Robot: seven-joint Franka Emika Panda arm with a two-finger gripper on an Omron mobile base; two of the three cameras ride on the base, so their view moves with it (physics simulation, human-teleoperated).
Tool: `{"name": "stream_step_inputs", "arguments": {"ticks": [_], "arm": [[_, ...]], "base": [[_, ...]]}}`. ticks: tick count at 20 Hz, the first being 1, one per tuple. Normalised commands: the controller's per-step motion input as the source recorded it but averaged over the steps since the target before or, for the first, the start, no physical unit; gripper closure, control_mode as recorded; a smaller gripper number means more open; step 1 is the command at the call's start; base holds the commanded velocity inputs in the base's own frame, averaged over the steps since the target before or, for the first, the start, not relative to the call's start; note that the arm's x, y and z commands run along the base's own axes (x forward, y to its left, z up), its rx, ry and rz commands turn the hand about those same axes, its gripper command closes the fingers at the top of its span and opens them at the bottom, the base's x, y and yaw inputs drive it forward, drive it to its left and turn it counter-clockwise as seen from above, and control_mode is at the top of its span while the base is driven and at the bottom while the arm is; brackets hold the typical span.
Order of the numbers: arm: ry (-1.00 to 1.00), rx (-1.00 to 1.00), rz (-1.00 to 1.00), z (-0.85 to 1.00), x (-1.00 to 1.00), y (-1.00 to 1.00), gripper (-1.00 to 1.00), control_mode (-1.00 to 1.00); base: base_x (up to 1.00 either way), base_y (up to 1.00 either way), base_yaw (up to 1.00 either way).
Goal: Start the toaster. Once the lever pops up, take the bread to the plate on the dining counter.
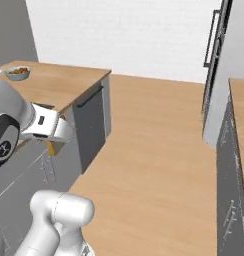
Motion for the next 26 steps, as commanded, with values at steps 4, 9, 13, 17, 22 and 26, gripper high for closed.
{"name": "stream_step_inputs", "arguments": {"ticks": [4,9,13,17,22,26], "arm": [[0.0,0.0,0.0,0.0,0.0,0.0,1.0,1.0],[0.0,0.0,0.0,0.0,0.0,0.0,1.0,1.0],[0.0,0.0,0.0,0.0,0.0,0.0,1.0,1.0],[0.0,0.0,0.0,0.0,0.0,0.0,1.0,1.0],[0.0,0.0,0.0,0.0,0.0,0.0,1.0,1.0],[0.0,0.0,0.0,0.0,0.0,0.0,1.0,1.0]], "base": [[0.0,0.0,0.98],[0.0,0.0,0.94],[0.0,0.0,1.0],[0.0,0.0,1.0],[-0.15,0.02,0.92],[-0.07,-0.43,0.34]]}}
